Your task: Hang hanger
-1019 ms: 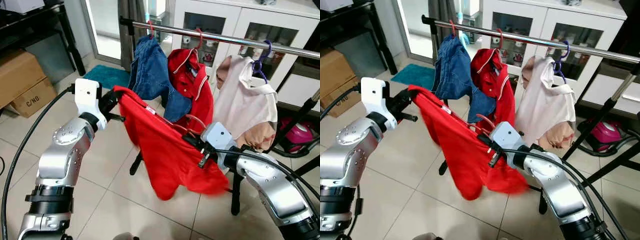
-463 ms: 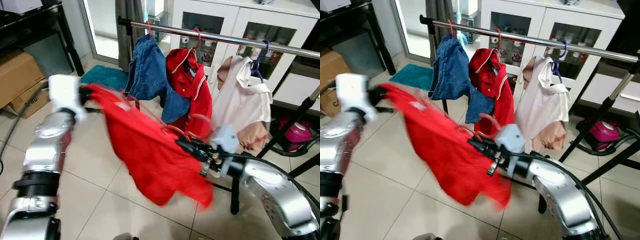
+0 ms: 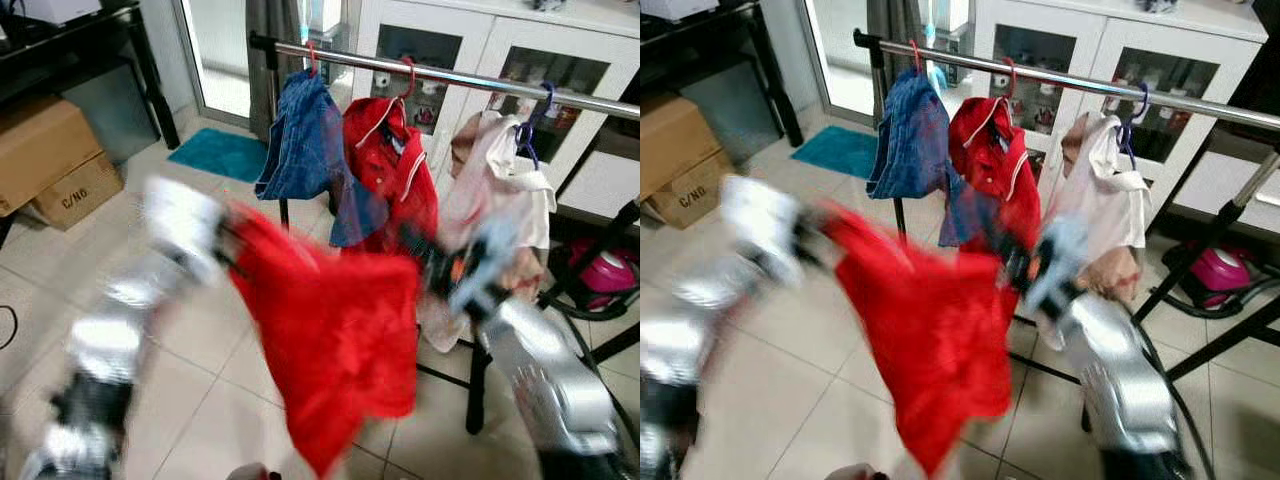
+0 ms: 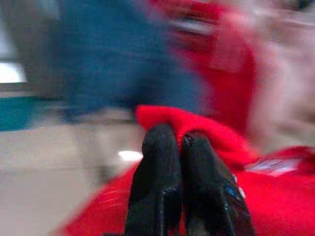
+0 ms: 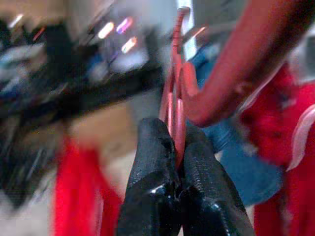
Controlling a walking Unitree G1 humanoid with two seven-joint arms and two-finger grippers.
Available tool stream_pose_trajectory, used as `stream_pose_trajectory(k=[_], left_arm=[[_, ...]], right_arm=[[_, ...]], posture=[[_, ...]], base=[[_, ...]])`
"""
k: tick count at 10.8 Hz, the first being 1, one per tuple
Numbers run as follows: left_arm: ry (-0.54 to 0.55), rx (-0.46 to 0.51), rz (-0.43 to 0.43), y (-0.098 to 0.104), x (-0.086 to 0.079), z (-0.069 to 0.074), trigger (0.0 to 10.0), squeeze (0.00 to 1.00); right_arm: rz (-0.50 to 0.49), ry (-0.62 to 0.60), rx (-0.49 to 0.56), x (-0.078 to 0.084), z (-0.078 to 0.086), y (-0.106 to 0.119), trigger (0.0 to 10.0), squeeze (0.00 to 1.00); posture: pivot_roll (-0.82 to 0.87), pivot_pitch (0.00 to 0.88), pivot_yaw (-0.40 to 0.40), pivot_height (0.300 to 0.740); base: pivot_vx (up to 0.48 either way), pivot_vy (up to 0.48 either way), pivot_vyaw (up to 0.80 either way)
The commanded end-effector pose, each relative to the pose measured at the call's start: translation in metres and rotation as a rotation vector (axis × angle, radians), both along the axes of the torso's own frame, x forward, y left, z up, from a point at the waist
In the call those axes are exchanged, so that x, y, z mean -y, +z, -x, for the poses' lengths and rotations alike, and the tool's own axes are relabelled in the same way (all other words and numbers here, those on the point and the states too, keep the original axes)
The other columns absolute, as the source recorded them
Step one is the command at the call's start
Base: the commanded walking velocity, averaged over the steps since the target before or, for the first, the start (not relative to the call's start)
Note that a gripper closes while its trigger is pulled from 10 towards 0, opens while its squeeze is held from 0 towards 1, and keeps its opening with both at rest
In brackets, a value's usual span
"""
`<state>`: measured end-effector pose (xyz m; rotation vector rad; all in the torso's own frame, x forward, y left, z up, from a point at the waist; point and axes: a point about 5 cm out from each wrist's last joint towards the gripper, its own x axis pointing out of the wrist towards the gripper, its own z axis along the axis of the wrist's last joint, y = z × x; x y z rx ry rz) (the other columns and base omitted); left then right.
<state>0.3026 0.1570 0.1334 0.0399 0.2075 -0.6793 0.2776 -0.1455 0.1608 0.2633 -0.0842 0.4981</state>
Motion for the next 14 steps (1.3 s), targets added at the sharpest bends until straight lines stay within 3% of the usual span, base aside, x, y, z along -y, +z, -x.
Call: stream_pose_trajectory(k=[1,2,4,5,6,7,8,9,10,12,13,14], left_arm=[[-0.153,0.007,0.045,0.011,0.018,0.010,0.0,0.00],[-0.287,-0.012,0.073,0.013,0.030,0.026,0.0,0.00],[-0.343,-0.022,0.097,0.016,0.029,0.037,0.0,0.00],[-0.098,0.035,0.126,0.018,0.005,0.026,0.0,0.00],[0.168,0.076,0.126,0.015,-0.019,0.022,0.0,0.00],[0.255,0.090,0.121,0.011,-0.024,0.022,0.0,0.00],[0.320,0.083,0.060,0.000,-0.023,0.026,10.0,0.00],[0.322,0.087,0.078,0.001,-0.017,0.029,10.0,0.00],[0.330,0.115,0.100,0.004,-0.012,0.031,10.0,0.00],[0.352,0.120,0.121,0.002,-0.005,0.031,10.0,0.00],[0.336,0.114,0.123,-0.002,0.002,0.031,10.0,0.00],[0.335,0.110,0.127,-0.003,0.006,0.031,10.0,0.00]], right_arm=[[-0.039,-0.094,0.025,0.008,-0.005,0.007,0.0,0.00],[-0.064,-0.161,0.025,0.012,-0.010,0.008,0.0,0.00],[-0.088,-0.235,0.022,0.019,-0.015,0.008,0.0,0.00],[-0.052,-0.319,-0.064,0.025,-0.017,-0.002,0.0,0.00],[0.084,-0.285,-0.175,0.018,-0.001,-0.022,10.0,0.00],[0.107,-0.245,-0.186,0.014,0.006,-0.026,10.0,0.00],[0.179,-0.263,-0.159,0.013,0.014,-0.029,10.0,0.00],[0.224,-0.260,-0.081,0.010,0.016,-0.023,10.0,0.00],[0.236,-0.402,0.006,0.013,0.011,-0.016,10.0,0.00],[0.103,-0.387,0.031,0.004,0.012,-0.011,10.0,0.00],[0.010,-0.425,0.017,0.010,0.015,-0.012,10.0,0.00],[-0.019,-0.469,0.014,0.014,0.017,-0.012,10.0,0.00]], posture=[[-0.02,0.000,0.029,0.740],[-0.02,0.000,0.024,0.740],[-0.01,0.000,0.020,0.740],[-0.02,0.000,0.012,0.740],[-0.02,0.000,0.013,0.740],[-0.01,0.000,0.017,0.740],[0.00,0.000,0.009,0.740],[0.00,0.000,-0.002,0.740],[0.00,0.000,-0.010,0.740],[-0.01,0.000,-0.006,0.740],[-0.03,0.000,-0.007,0.740],[-0.04,0.000,-0.003,0.740]], base=[[0.000,0.000,0.00],[0.000,0.000,0.00],[0.000,0.000,0.00],[0.000,0.000,0.00],[0.000,0.000,0.00],[0.000,0.000,0.00],[0.000,0.000,0.00],[0.000,0.000,-0.45],[0.000,0.000,-0.80],[0.000,0.000,-0.80],[0.000,0.000,-0.80],[0.000,0.000,-0.80]])
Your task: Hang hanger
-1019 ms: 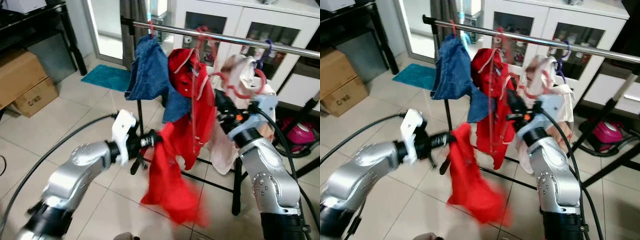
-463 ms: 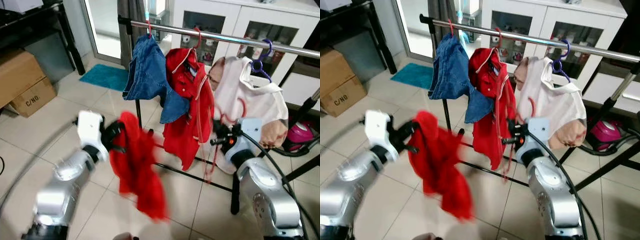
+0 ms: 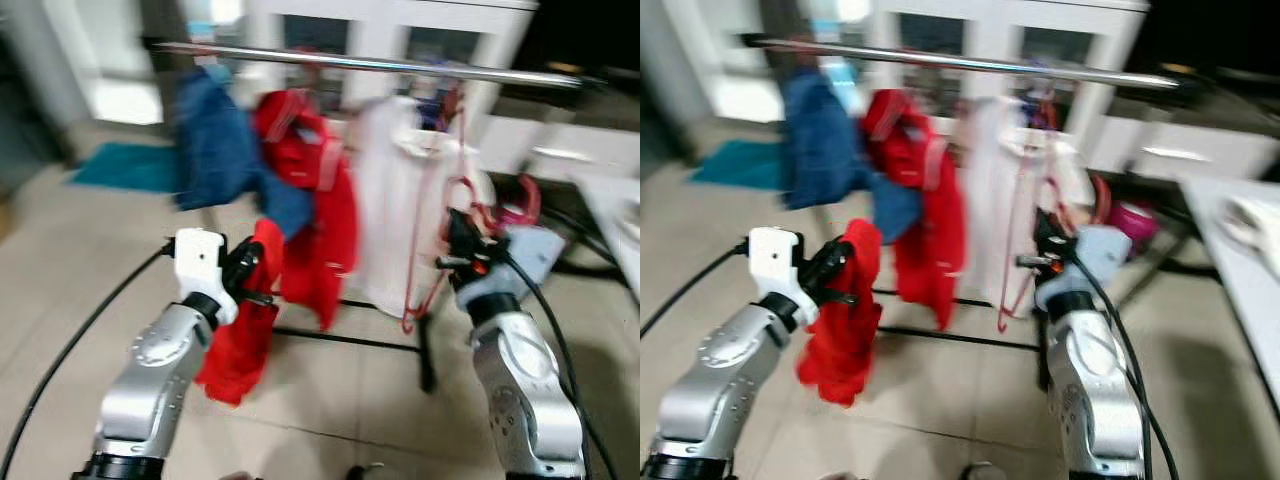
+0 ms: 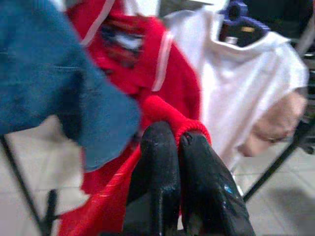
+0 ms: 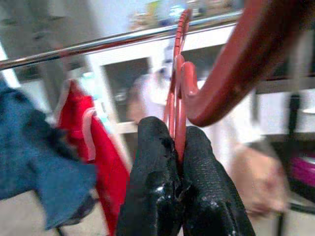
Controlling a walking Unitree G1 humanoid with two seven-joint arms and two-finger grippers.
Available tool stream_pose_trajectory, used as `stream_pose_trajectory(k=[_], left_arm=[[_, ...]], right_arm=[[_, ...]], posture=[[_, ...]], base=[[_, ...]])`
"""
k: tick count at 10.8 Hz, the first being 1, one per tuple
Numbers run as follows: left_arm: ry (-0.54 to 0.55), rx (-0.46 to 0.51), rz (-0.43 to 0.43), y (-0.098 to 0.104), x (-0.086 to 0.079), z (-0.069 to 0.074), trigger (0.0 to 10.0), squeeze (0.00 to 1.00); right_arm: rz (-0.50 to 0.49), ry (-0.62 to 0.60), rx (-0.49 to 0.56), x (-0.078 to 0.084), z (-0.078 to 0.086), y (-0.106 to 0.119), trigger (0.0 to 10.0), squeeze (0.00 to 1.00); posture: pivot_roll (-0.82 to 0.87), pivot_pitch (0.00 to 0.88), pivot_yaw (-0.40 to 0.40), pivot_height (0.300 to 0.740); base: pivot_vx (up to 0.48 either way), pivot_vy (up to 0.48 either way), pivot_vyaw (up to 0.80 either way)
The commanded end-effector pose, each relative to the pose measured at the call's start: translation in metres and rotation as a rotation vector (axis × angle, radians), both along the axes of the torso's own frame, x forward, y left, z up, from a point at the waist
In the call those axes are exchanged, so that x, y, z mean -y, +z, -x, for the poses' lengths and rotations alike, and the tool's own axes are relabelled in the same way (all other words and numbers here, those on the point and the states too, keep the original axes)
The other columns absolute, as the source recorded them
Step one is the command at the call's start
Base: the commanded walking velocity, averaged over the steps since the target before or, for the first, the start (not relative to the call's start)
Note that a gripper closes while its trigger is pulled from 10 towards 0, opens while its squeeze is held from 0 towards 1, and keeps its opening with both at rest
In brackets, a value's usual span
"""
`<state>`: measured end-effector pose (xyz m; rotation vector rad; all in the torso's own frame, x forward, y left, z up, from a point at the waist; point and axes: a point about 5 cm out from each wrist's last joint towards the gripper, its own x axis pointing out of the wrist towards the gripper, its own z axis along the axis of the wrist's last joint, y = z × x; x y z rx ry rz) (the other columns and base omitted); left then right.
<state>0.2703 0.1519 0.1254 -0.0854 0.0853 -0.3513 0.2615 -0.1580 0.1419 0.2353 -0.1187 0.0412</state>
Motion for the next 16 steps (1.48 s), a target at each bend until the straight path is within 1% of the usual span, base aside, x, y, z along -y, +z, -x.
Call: stream_pose_trajectory(k=[1,2,4,7,8,9,10,11,12,13,14,15,16], left_arm=[[-0.013,0.025,-0.006,0.004,0.004,-0.002,10.0,0.00],[-0.023,0.024,-0.009,0.004,0.006,-0.001,10.0,0.00],[0.003,0.019,-0.014,0.003,0.002,0.002,10.0,0.00],[0.008,0.017,-0.019,0.003,0.001,0.003,10.0,0.00],[0.001,0.021,-0.009,0.004,0.003,0.001,10.0,0.00],[0.015,0.027,0.001,0.005,0.004,0.000,10.0,0.00],[0.041,0.031,0.048,0.007,0.004,0.001,10.0,0.00],[0.092,0.053,0.076,0.008,0.001,0.001,10.0,0.00],[0.094,0.071,0.063,0.009,0.002,0.000,10.0,0.00],[0.080,0.096,0.044,0.010,0.004,-0.003,10.0,0.00],[0.060,0.044,-0.070,0.004,0.001,-0.008,10.0,0.00],[0.012,-0.014,-0.101,-0.001,0.002,-0.007,10.0,0.00],[-0.051,0.004,-0.092,0.001,0.004,-0.006,10.0,0.00]], right_arm=[[-0.016,-0.013,0.042,0.002,0.000,0.008,10.0,0.00],[-0.018,0.001,0.048,-0.001,0.000,0.007,10.0,0.00],[-0.032,0.008,0.051,-0.002,-0.003,0.007,10.0,0.00],[-0.040,0.014,0.042,-0.003,-0.003,0.006,10.0,0.00],[-0.013,0.056,0.030,-0.006,-0.002,0.004,10.0,0.00],[0.045,0.070,0.011,-0.007,-0.002,0.001,10.0,0.00],[0.022,0.070,0.003,-0.006,-0.003,0.000,10.0,0.00],[0.016,0.049,-0.025,-0.003,-0.003,-0.003,10.0,0.00],[-0.017,0.044,-0.075,-0.001,-0.003,-0.005,10.0,0.00],[-0.053,0.026,-0.104,0.004,-0.002,-0.006,10.0,0.00],[-0.032,-0.072,-0.103,0.019,0.000,-0.004,10.0,0.00],[-0.028,-0.032,-0.111,0.019,0.003,-0.003,10.0,0.00],[0.007,-0.050,-0.130,0.022,0.009,-0.003,10.0,0.00]], posture=[[-0.04,0.000,-0.004,0.740],[-0.03,0.000,-0.009,0.740],[-0.02,0.000,-0.025,0.740],[-0.01,0.000,-0.026,0.740],[-0.03,0.000,-0.012,0.740],[-0.02,0.000,-0.022,0.740],[-0.02,0.000,-0.028,0.740],[-0.02,0.000,-0.027,0.740],[-0.02,0.000,-0.009,0.740],[-0.03,0.000,0.010,0.740],[-0.05,0.000,0.033,0.740],[-0.07,0.000,0.049,0.740],[-0.08,0.000,0.058,0.740]], base=[[0.000,0.000,-0.80],[0.000,0.000,-0.80],[0.000,0.000,-0.80],[0.000,0.000,-0.80],[0.000,0.000,-0.80],[0.000,0.000,-0.80],[0.000,0.000,-0.80],[0.000,0.000,-0.80],[0.000,0.000,-0.80],[0.000,0.000,-0.80],[0.000,0.000,-0.80],[0.000,0.000,-0.76],[0.000,0.000,-0.77]])
